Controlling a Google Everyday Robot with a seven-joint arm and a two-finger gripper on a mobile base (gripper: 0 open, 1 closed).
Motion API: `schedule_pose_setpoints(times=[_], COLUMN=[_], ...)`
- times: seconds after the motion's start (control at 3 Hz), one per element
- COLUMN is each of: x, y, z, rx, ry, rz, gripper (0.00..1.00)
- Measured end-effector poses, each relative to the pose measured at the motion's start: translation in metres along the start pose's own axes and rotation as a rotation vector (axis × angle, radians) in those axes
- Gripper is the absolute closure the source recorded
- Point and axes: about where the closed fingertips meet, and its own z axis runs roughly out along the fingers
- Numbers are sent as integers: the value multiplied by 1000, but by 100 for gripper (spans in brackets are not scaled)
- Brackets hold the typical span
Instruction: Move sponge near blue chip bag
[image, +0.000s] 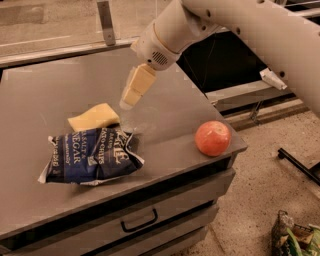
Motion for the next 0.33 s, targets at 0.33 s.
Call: schedule_pose_setpoints(times=[0.33], x=[-2], y=[0], z=[-4], rx=[7], ry=[1], rz=[-1], gripper=[0])
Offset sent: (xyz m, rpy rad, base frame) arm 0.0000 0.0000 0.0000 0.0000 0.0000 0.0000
